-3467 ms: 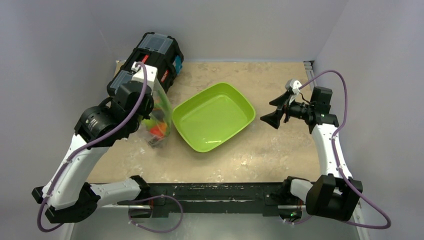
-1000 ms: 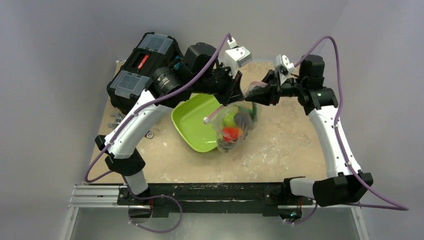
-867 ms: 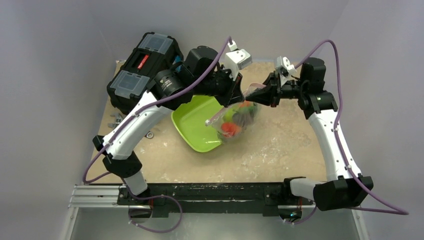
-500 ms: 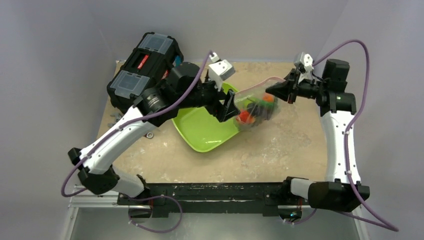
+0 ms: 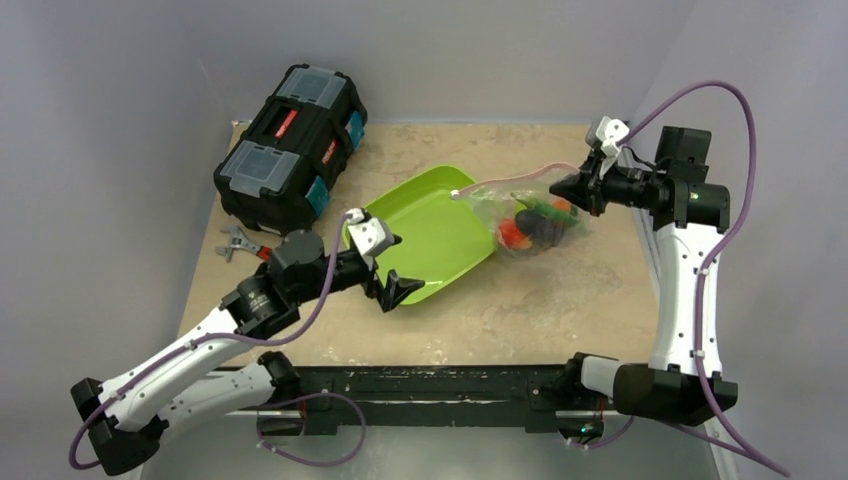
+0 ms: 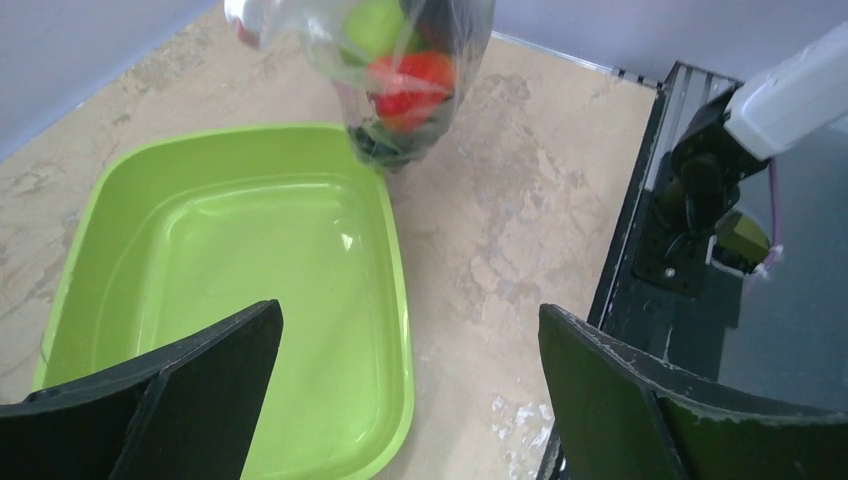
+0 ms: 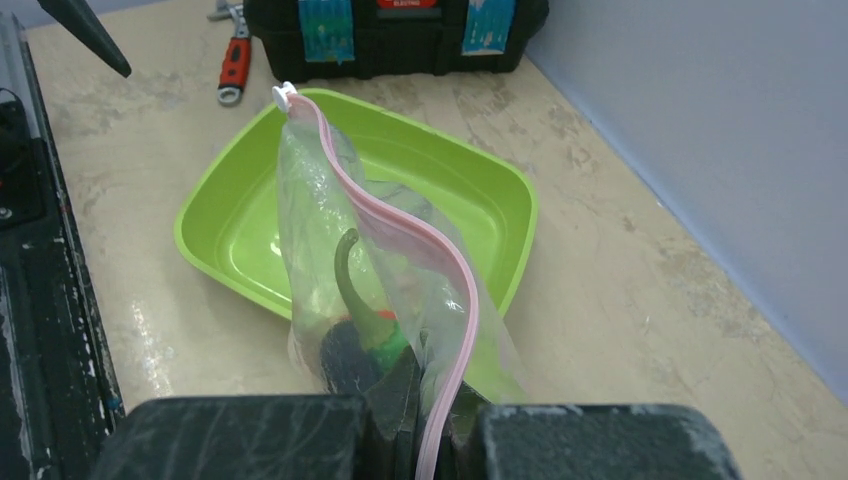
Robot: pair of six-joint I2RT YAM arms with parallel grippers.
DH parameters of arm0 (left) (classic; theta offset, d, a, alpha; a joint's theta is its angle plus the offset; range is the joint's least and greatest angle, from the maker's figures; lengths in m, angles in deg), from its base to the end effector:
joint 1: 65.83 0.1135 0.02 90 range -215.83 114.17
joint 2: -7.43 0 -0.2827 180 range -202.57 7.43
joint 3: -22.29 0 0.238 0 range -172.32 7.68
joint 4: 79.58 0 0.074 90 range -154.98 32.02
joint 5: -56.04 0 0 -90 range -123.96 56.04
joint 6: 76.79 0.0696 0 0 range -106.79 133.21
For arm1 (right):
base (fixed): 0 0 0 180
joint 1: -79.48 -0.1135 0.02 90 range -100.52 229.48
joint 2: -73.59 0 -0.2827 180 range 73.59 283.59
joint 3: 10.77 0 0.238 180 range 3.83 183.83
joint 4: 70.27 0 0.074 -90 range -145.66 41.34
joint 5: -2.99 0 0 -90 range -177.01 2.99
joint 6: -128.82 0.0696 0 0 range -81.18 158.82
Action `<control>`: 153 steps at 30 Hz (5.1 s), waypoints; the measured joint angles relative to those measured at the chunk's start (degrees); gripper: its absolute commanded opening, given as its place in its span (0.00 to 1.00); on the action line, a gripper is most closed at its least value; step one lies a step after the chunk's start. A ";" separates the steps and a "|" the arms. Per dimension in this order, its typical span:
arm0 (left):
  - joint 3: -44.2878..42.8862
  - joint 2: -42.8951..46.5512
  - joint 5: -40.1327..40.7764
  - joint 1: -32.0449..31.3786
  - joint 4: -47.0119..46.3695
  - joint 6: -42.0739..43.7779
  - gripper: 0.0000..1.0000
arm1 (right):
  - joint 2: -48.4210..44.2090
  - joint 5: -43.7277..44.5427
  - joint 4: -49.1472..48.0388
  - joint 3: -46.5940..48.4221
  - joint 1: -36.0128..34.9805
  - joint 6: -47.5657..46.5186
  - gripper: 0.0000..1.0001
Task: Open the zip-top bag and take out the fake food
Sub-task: Pick up the zipper food storage bag at the corner of the board, then unzip the zipper food storage bag at the center of the board.
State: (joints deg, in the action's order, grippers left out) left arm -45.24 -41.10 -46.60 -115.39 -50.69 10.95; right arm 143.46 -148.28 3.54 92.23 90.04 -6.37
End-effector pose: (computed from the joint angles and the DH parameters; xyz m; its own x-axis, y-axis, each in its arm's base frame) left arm 0.1166 -0.1603 0.3784 -0.1461 0.1121 -0.9829 0.8774 0.4737 -0.0764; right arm 0.2112 0.0227 0.4390 -0.0503 -0.3375 -0.9400 -0.8533 0.5037 -0.1352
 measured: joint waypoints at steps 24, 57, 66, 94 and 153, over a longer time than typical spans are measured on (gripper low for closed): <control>27.36 -5.53 -2.03 -0.39 -43.89 -2.14 1.00 | -0.46 2.82 13.35 -11.26 0.11 -20.37 0.00; 33.59 -38.42 2.89 -5.51 -89.33 2.40 0.93 | 5.20 0.24 17.94 -12.83 0.11 -29.40 0.00; 24.50 -45.27 4.31 -5.49 -91.43 -1.36 0.06 | 5.20 0.28 17.90 -12.83 0.92 -29.09 0.01; 6.36 -36.50 -4.46 -5.49 -52.65 -1.38 0.00 | 9.53 15.78 15.45 -0.07 -24.57 -19.63 0.72; 15.45 -38.45 -11.45 -1.51 -78.66 -13.35 0.00 | 12.74 6.64 17.46 2.58 -30.25 -14.23 0.46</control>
State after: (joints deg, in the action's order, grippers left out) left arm -29.79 -79.55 -58.06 -116.90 -129.35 -2.41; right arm 156.20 -141.64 21.00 94.81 59.79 -20.59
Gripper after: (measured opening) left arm 0.005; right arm 0.470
